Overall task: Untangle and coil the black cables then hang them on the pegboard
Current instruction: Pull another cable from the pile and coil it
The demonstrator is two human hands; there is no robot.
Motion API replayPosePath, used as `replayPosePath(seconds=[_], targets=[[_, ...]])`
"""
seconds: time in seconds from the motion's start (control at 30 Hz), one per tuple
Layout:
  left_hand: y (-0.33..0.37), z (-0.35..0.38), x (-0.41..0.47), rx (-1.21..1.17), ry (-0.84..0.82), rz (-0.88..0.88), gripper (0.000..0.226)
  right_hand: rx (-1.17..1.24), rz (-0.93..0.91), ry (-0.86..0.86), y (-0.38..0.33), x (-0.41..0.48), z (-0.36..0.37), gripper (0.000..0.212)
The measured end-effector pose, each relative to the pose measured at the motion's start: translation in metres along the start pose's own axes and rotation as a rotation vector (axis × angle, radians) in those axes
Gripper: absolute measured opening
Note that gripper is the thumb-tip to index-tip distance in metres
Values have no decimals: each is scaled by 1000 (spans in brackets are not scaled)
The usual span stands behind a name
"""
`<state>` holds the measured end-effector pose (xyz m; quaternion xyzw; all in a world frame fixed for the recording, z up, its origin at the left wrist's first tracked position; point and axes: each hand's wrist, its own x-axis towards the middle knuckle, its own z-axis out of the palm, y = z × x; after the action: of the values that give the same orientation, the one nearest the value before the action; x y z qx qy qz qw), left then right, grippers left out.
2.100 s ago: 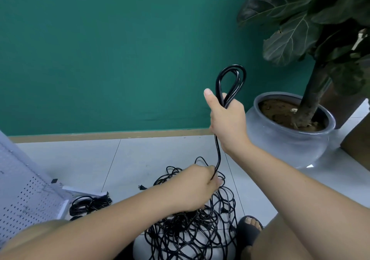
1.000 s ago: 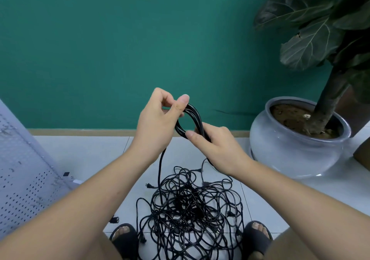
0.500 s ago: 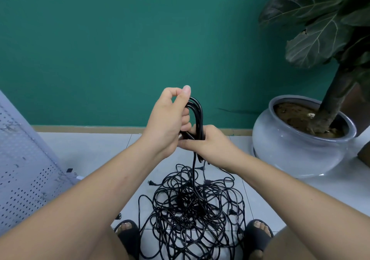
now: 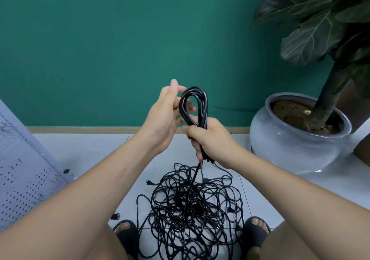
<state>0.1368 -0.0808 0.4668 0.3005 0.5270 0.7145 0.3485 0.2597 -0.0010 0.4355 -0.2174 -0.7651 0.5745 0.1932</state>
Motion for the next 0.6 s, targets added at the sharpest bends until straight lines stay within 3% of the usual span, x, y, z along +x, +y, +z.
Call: replayPosePath(seconds=[0.1, 0.27, 0.43, 0.6], targets=[[-15, -2, 0, 106, -105, -93, 46, 72, -64, 101, -3, 3, -10, 29], [-58, -6, -10, 753, -337, -297, 36, 134, -121, 272, -9, 5, -31, 34], [-72, 3, -22, 643, -370, -481, 61, 240, -126, 417, -11, 7, -42, 34], [-79, 16, -33, 529, -378, -393, 64, 302, -112, 554, -16, 10, -47, 39]])
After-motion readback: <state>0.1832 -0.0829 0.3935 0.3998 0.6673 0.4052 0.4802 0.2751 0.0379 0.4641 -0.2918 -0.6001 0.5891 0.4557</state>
